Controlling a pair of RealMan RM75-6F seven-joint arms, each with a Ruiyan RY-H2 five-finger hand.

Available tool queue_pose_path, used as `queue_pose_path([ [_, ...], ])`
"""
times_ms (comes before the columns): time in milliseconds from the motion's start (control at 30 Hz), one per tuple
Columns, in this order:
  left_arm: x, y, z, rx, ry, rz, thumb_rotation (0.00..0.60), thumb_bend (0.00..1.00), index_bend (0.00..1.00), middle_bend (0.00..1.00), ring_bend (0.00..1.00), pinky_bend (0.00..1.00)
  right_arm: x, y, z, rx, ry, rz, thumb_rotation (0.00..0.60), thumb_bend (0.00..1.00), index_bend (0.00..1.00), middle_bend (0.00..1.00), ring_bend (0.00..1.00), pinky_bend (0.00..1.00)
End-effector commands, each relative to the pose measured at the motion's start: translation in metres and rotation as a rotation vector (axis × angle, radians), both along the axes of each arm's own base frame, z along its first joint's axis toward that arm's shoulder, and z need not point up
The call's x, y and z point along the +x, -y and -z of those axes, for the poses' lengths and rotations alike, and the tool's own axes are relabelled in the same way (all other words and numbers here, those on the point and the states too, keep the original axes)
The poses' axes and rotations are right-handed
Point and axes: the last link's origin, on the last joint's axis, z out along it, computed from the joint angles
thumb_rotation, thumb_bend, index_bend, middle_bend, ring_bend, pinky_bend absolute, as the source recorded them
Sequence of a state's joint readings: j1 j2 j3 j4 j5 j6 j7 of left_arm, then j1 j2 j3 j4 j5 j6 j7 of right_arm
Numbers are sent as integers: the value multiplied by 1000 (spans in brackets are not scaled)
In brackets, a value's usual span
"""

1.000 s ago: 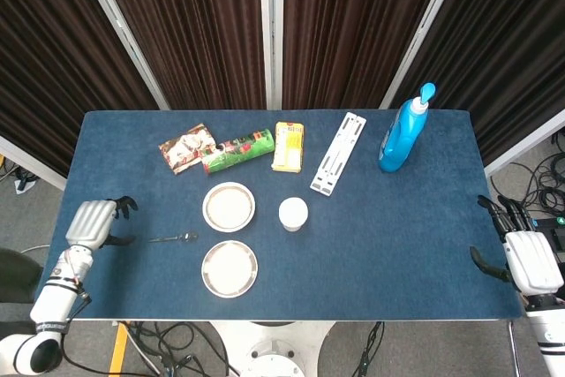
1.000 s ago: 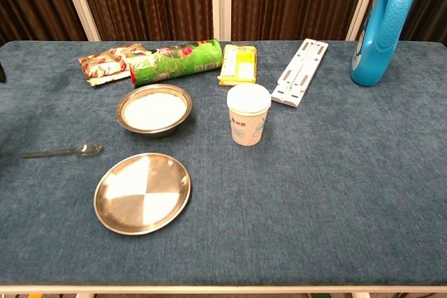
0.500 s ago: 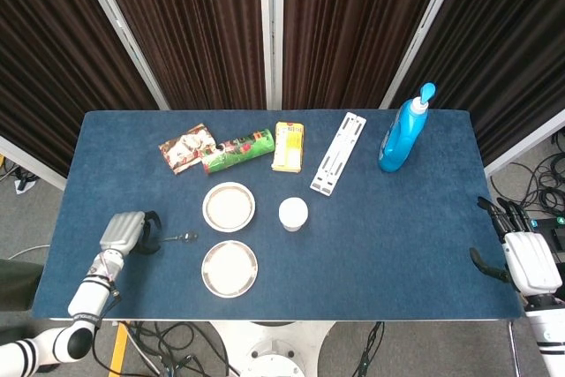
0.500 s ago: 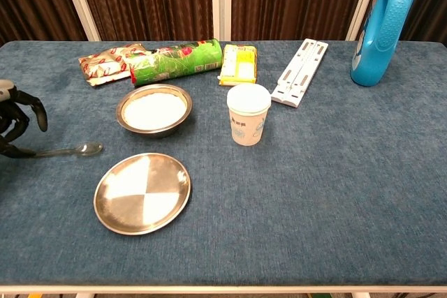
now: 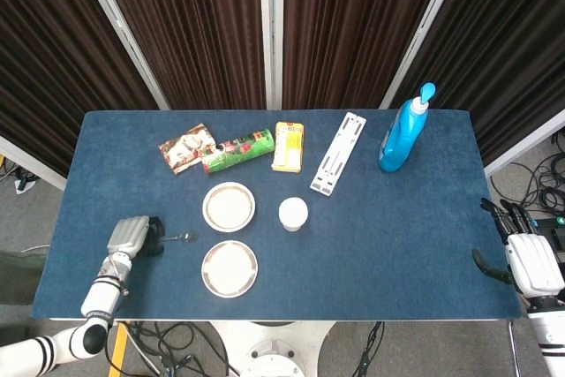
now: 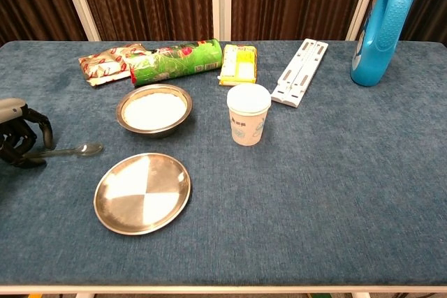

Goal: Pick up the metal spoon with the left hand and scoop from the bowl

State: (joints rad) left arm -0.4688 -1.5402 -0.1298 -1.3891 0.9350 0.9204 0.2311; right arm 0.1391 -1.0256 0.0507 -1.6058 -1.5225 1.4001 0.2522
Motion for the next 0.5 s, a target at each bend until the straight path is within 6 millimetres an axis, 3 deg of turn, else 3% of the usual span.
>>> queue_pose_path([
  [33,0,0,1,3,-3,-2,600,344,563,888,853,1000,-1,0,0,0,0,2,600,270,0,156,0,0],
  [500,-6,1,4,1,-20,-17,600,379,563,892,855,1000,-1,-1,1,3,0,7,600,270,0,157,0,0],
])
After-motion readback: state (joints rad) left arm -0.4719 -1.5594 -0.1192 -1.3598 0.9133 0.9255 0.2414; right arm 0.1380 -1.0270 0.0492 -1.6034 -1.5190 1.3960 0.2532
